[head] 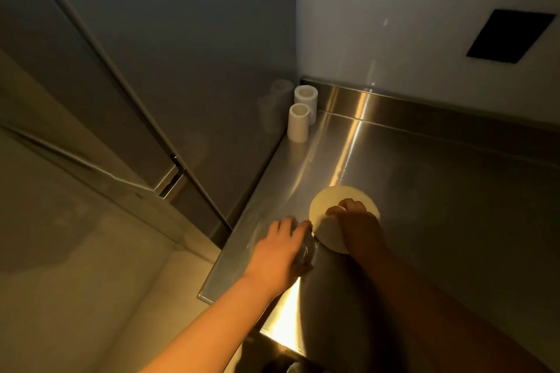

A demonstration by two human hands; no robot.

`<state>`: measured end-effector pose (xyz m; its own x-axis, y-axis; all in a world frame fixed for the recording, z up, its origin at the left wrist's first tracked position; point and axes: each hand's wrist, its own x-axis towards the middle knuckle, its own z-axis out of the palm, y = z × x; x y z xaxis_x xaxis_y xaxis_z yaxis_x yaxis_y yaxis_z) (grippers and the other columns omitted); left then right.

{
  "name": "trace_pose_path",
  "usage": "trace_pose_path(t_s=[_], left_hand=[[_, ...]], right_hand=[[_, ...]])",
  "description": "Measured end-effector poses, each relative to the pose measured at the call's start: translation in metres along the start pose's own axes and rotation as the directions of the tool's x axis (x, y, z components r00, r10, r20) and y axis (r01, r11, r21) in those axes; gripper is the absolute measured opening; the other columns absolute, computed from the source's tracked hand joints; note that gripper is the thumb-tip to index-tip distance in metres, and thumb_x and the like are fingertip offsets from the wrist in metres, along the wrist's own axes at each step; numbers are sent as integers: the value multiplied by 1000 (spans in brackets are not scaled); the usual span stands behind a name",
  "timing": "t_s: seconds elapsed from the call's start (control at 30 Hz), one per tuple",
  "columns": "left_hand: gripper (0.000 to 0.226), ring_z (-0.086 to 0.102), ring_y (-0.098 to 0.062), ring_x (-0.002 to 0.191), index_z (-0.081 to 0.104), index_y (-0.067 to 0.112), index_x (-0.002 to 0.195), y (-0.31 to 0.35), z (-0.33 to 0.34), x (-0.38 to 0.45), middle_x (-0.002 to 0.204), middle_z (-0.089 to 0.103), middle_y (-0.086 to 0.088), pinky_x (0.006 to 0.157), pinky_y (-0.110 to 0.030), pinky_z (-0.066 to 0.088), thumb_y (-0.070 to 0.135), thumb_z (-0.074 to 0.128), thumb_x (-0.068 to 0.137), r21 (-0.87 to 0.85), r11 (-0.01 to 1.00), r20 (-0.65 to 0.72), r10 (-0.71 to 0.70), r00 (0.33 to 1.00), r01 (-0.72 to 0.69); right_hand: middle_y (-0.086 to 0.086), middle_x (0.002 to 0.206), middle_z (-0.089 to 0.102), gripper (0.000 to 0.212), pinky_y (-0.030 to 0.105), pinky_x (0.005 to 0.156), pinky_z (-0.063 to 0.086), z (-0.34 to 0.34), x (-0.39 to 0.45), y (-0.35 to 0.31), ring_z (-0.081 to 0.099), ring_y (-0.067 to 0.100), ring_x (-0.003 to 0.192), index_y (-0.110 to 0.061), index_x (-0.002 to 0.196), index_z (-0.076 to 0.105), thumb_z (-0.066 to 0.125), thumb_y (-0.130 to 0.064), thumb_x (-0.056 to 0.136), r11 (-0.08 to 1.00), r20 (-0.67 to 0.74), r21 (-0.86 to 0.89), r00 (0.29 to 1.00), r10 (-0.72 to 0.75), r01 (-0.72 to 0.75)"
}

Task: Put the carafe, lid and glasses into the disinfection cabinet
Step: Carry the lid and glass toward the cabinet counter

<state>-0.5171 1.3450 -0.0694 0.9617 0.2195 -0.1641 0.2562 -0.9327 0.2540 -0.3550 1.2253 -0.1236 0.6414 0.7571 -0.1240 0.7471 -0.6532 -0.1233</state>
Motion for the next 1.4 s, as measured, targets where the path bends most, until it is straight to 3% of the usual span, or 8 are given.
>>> trace_pose_path(t_s=[0.3, 0.43, 0.57, 0.63, 0.77, 1.07, 1.27, 1.4], left_hand=[[84, 14, -24, 139, 8, 30, 148, -18, 8, 5, 154, 13, -2, 106, -36, 32, 45, 61, 84, 38, 996, 22, 74, 997, -75], [91, 8, -23, 143, 5, 30, 149, -18, 7, 7, 156, 7, -1, 112, -43, 22, 60, 56, 80, 92, 994, 18, 61, 998, -63], [86, 6, -21, 144, 8, 31, 148, -1, 3, 6, 157, 9, 0, 114, -45, 11, 75, 34, 79, 161, 982, -60, 113, 992, -103], [82, 6, -21, 144, 10, 31, 148, 13, -1, 5, 157, 10, 0, 115, -45, 8, 74, 28, 80, 168, 974, -81, 165, 983, -150], [74, 7, -21, 144, 12, 32, 148, 49, -4, 6, 157, 12, 0, 116, -44, 8, 66, 36, 87, 148, 963, -84, 237, 968, -223], [72, 17, -20, 142, 18, 30, 148, 248, 32, 2, 155, 18, -2, 113, -38, 18, 62, 39, 87, 152, 885, -82, 455, 887, -440], [68, 13, -15, 142, 12, 32, 148, 375, 120, -16, 156, 14, 2, 113, -36, 15, 58, 37, 90, 119, 858, 99, 491, 866, -500], [65, 15, -19, 141, 17, 30, 148, 418, 174, -27, 155, 16, 0, 111, -39, 21, 58, 33, 91, 136, 867, 229, 442, 867, -479]], right_hand=[[2, 148, 35, 47, 31, 104, 34, 2, -18, -14, 36, 19, 131, -31, 138, 42, 55, -28, 92, 985, -79, 142, 991, 107, -95], [11, 140, 46, 46, 38, 97, 42, -7, -42, -16, 45, 28, 125, -22, 132, 52, 61, -18, 88, 973, -193, 197, 968, 161, -122], [17, 121, 61, 44, 41, 82, 52, -21, -73, -11, 60, 35, 106, -11, 116, 65, 76, -12, 74, 965, -310, 230, 930, 195, -126], [18, 120, 61, 40, 40, 85, 50, -25, -87, -1, 60, 35, 106, -9, 115, 65, 74, -12, 76, 962, -356, 245, 912, 205, -121], [8, 143, 40, 44, 34, 105, 28, -34, -121, 28, 36, 26, 129, -21, 135, 47, 50, -25, 92, 913, -269, 355, 913, 308, -203], [21, 130, 53, 44, 45, 101, 36, -73, -306, 157, 51, 38, 117, -7, 126, 57, 62, -6, 82, 877, -398, 352, 796, 457, -328], [3, 152, 25, 46, 22, 111, 11, -28, -436, 262, 22, 16, 140, -20, 144, 30, 38, -32, 100, 808, -203, 300, 793, 574, -508], [3, 150, 28, 43, 26, 109, 22, 11, -481, 297, 30, 18, 134, -19, 142, 36, 36, -30, 100, 751, 30, 300, 793, 609, -588]])
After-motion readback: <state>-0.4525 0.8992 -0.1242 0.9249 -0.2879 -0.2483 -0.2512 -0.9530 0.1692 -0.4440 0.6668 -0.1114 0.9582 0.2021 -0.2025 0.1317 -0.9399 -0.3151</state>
